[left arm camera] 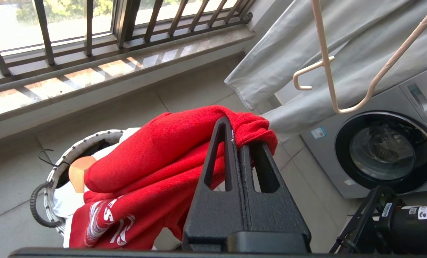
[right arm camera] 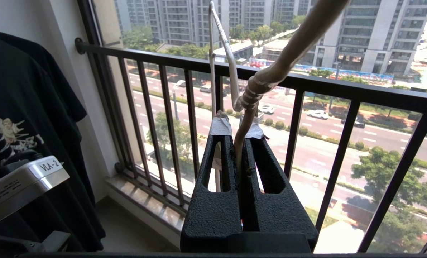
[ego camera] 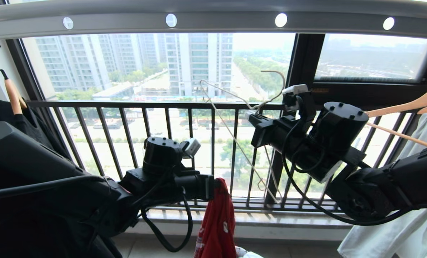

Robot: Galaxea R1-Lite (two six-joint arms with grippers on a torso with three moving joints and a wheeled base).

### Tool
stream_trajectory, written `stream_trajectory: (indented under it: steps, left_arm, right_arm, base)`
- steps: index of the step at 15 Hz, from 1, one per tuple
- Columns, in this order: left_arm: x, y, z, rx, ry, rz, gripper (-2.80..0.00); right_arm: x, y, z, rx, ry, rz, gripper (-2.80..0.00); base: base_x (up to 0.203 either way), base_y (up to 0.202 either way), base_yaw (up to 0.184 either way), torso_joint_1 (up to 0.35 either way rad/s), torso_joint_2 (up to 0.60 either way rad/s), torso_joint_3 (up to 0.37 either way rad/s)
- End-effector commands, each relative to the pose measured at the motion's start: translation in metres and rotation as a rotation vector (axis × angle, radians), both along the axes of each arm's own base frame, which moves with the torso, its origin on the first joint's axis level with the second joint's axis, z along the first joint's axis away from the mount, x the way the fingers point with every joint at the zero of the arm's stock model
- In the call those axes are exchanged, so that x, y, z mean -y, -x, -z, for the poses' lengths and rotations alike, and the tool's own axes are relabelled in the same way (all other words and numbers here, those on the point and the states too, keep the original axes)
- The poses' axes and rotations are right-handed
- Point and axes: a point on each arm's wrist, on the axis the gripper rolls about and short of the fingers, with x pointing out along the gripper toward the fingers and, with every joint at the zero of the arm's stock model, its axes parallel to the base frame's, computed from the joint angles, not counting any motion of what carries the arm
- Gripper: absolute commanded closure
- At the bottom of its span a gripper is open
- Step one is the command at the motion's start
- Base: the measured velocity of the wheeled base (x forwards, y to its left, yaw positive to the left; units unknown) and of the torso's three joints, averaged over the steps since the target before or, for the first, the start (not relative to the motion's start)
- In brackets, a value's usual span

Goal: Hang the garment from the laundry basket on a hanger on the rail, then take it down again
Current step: Take the clothes off the clothes rack

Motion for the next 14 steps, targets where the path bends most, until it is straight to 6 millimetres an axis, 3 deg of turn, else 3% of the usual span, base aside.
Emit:
stream_trajectory:
  steps: [1,4,14]
  left_arm:
    - [0.002,-0.003,0.009,-0.009,-0.018,0.006,0.0]
    - [0.004,-0.007,0.019,0.025,-0.087,-0.04,0.0]
    - [0.012,-0.027,0.082,0.072,-0.352,-0.123,0.0]
  right_arm:
    - [0.0,-0.002,0.003,-0.005,0.003,0.017,0.0]
    - [0.006,-0.003,0.005,-0.056,0.045,0.045,0.0]
    - [0.015,0.004,-0.007,-0.053,0.045,0.06,0.0]
  base:
    - [0.0,0.0,0.0,0.0,0.0,0.0]
    - [0.0,0.0,0.0,0.0,0.0,0.0]
    - [0.0,0.0,0.0,0.0,0.0,0.0]
